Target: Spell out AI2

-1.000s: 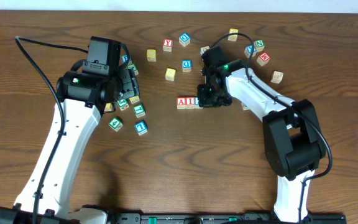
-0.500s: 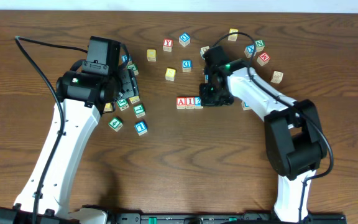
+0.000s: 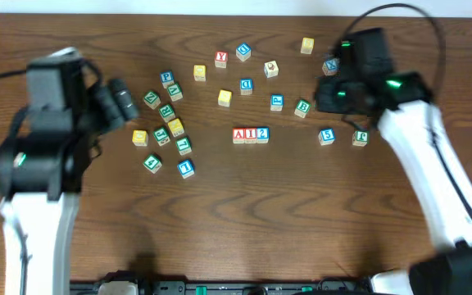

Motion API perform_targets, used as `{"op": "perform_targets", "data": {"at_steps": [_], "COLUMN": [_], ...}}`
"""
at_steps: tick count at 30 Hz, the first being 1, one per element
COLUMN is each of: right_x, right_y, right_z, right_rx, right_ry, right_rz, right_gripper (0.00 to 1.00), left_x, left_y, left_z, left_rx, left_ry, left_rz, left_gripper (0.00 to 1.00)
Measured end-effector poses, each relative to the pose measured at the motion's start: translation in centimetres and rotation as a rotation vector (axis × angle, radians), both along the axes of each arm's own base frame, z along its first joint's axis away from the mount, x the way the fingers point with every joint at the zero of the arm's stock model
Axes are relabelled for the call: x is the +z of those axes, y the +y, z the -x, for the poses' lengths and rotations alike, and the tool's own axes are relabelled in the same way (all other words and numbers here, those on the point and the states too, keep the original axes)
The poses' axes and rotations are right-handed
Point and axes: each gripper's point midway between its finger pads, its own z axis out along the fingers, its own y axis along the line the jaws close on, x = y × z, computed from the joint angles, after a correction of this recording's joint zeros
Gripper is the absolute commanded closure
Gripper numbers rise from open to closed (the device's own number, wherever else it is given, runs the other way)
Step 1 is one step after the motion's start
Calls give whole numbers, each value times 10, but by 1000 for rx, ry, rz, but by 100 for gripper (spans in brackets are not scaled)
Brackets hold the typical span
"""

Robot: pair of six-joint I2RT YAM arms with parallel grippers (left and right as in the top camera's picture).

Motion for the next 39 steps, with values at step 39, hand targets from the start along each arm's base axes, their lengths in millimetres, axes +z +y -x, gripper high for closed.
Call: {"op": "perform_targets", "data": {"at_steps": [39], "right_x": [189], "right_y": [-98], "right_z": [146], "right_rx": [-200], "right_ry": [-732], "right_rz": [122], "right_gripper": [1], "left_x": [12], "left_y": [7], "left_z": [17], "left_rx": [26], "left_ry": [-29], "left_rz": [-16], "left_gripper": [2]}}
